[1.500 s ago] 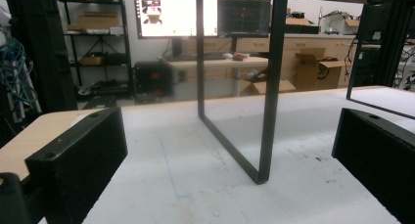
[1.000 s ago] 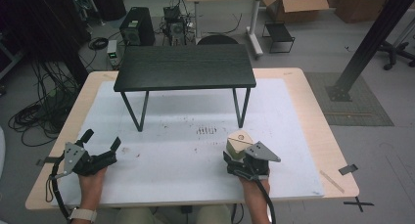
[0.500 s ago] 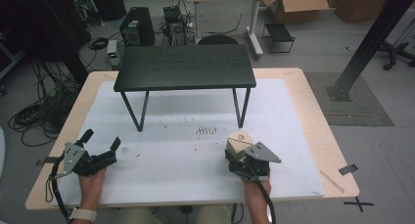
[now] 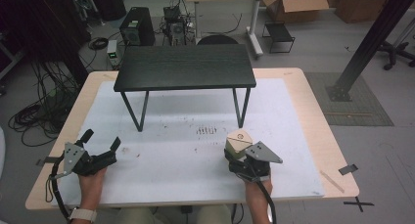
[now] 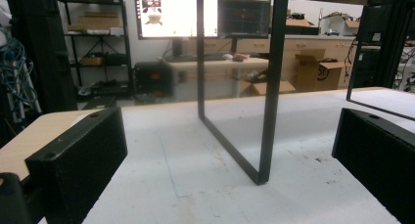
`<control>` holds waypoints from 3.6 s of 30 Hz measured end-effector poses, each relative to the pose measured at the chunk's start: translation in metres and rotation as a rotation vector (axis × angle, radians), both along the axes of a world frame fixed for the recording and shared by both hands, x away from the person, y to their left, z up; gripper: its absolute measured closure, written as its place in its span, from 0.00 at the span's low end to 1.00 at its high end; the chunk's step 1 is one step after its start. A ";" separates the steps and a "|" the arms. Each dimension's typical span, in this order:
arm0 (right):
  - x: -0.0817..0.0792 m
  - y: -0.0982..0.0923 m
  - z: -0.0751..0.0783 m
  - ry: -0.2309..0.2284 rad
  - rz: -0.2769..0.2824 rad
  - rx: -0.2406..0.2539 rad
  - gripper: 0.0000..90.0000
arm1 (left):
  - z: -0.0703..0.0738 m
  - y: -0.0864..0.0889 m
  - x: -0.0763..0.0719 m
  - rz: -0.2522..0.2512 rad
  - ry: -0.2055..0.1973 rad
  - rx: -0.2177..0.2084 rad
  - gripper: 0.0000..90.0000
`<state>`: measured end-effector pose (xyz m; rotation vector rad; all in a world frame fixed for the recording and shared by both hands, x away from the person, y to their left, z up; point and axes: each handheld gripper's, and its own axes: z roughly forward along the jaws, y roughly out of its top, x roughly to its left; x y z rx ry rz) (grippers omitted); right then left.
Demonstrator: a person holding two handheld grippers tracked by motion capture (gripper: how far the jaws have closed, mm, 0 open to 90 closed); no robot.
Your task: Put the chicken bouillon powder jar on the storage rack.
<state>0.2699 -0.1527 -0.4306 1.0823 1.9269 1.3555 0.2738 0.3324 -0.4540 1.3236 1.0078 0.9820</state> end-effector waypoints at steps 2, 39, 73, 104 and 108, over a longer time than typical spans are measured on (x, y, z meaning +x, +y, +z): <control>0.000 0.000 0.004 -0.011 0.010 0.009 0.33 | 0.000 0.000 0.000 0.000 0.000 0.000 0.00; 0.019 0.011 0.096 -0.230 0.107 0.057 0.33 | 0.000 0.000 0.000 0.000 0.002 -0.002 0.00; 0.047 0.030 0.174 -0.387 0.134 0.114 0.33 | 0.000 0.001 0.000 -0.001 0.002 -0.007 0.00; 0.136 0.090 0.214 -0.356 0.142 0.082 0.33 | 0.000 0.000 0.000 -0.002 0.002 -0.003 0.00; 0.147 0.099 0.216 -0.342 0.143 0.087 0.33 | 0.000 0.000 0.000 -0.001 0.002 -0.003 0.00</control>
